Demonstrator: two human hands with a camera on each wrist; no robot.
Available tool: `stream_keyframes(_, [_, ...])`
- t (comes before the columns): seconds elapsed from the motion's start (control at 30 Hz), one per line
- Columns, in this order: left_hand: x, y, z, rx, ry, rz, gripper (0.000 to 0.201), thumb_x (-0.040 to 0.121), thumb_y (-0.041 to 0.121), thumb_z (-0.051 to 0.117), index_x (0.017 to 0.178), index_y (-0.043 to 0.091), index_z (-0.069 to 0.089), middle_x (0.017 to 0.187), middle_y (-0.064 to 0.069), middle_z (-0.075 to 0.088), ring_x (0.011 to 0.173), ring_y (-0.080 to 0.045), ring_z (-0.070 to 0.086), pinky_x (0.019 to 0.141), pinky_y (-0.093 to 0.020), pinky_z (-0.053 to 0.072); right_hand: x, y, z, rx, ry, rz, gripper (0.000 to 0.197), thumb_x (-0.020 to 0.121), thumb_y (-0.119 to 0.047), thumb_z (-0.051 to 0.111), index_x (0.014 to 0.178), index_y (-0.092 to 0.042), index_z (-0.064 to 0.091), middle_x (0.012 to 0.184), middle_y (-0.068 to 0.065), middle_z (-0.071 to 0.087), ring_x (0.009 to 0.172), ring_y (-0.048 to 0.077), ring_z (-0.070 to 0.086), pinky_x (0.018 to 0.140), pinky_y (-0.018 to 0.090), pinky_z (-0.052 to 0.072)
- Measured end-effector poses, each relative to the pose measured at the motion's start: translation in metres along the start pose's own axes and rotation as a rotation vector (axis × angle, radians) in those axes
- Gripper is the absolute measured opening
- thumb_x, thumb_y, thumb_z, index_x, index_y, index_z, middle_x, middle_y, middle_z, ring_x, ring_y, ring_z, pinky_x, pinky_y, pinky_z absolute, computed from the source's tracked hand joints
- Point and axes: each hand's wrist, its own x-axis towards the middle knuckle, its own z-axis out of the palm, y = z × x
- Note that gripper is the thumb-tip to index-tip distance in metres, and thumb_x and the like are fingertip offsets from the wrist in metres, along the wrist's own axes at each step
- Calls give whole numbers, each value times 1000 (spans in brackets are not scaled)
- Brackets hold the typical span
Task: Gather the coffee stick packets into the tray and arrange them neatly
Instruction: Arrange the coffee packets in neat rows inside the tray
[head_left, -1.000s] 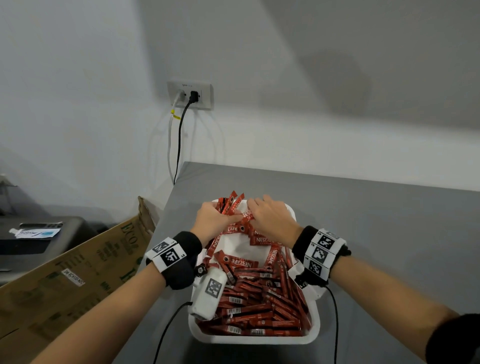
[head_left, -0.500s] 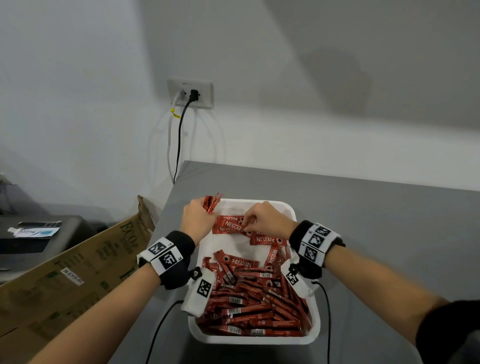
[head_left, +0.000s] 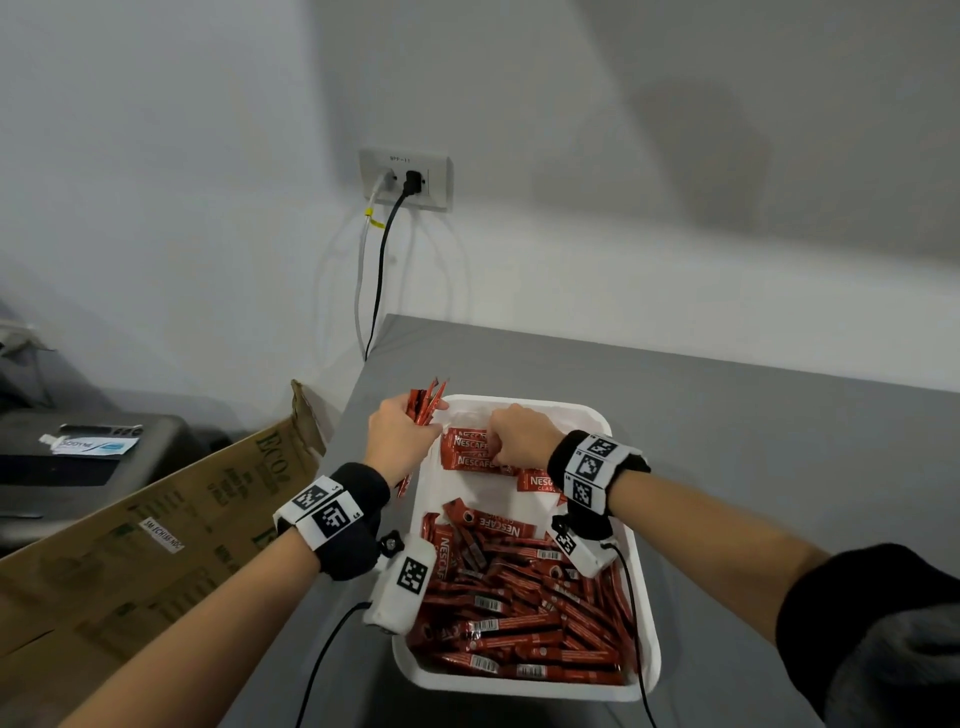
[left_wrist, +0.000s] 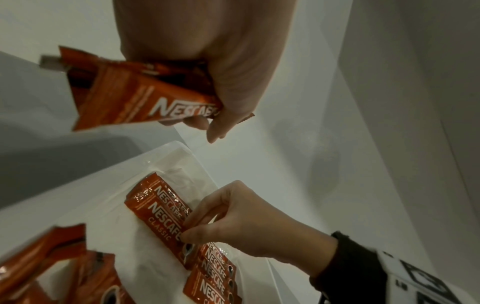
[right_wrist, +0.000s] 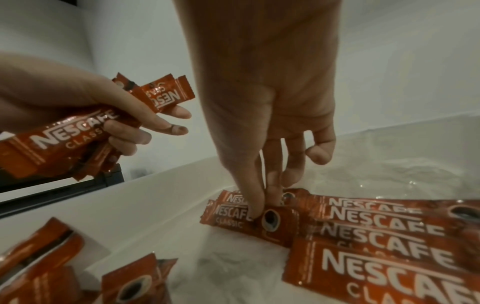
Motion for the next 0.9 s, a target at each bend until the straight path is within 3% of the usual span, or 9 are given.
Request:
stream_keyframes(0.1, [0, 1, 1, -13, -16, 0, 20, 84, 1, 60, 97, 16, 64, 62, 2, 50, 52, -9, 43, 47, -9, 40, 1, 2, 2, -24, -2, -3, 13, 82, -14, 66, 92, -8, 70, 98, 7, 68, 90, 23, 63, 77, 32, 53])
stream_keyframes(0.23, [0, 1, 3, -22, -35, -8, 20, 84, 3, 60, 92, 22, 63, 69, 0, 57, 58, -12, 49, 60, -23, 49, 2, 0, 3, -51, 6, -10, 14, 77, -16, 67, 87, -7, 68, 92, 7, 69, 86, 25, 64, 73, 33, 55])
stream_keyframes(0.5, [0, -1, 3, -63, -38, 3, 14, 83, 6, 63, 84, 20, 61, 72, 0, 60, 58, -10, 55, 52, -11, 47, 0, -1, 1, -42, 17, -18, 17, 78, -15, 70, 91, -6, 68, 93, 8, 68, 86, 25, 65, 75, 36, 55])
stream_keyframes(0.57, [-2, -1, 4, -87, -70, -20, 9, 82, 8, 66, 83, 14, 60, 74, -3, 61, 62, -13, 58, 59, -17, 50, -3, 2, -13, 95, 110, 6, 14, 85, -14, 63, 92, -3, 69, 91, 10, 70, 85, 25, 66, 76, 35, 55])
stream_keyframes(0.67, [-4, 1, 8, -113, -167, -40, 16, 79, 10, 71, 84, 12, 56, 79, -5, 63, 69, -17, 61, 66, -24, 51, -15, 3, -37, 462, 344, -7, 29, 99, -22, 46, 99, 1, 63, 88, 16, 68, 71, 24, 65, 71, 38, 55])
stream_keyframes(0.73, [-6, 7, 15, -81, -225, 10, 21, 76, 10, 74, 91, 13, 59, 82, -2, 65, 70, -13, 62, 62, -19, 50, -31, -5, -44, 675, 272, -110, 33, 99, -29, 45, 107, -1, 60, 93, 13, 67, 65, 18, 63, 65, 33, 55])
stream_keyframes(0.8, [-10, 15, 22, -51, -289, 91, 26, 74, 6, 73, 96, 9, 61, 81, 0, 65, 67, -6, 61, 59, -13, 46, -44, -13, -40, 745, 199, -164, 27, 94, -30, 56, 105, -6, 60, 91, 9, 66, 59, 9, 62, 60, 26, 53])
stream_keyframes(0.9, [-18, 22, 26, -165, -379, 159, 26, 75, -3, 71, 98, -1, 61, 77, -3, 65, 56, 1, 59, 56, -13, 46, -52, -11, -34, 815, 260, -144, 13, 88, -19, 67, 95, -10, 61, 80, 0, 65, 58, 6, 62, 60, 22, 51])
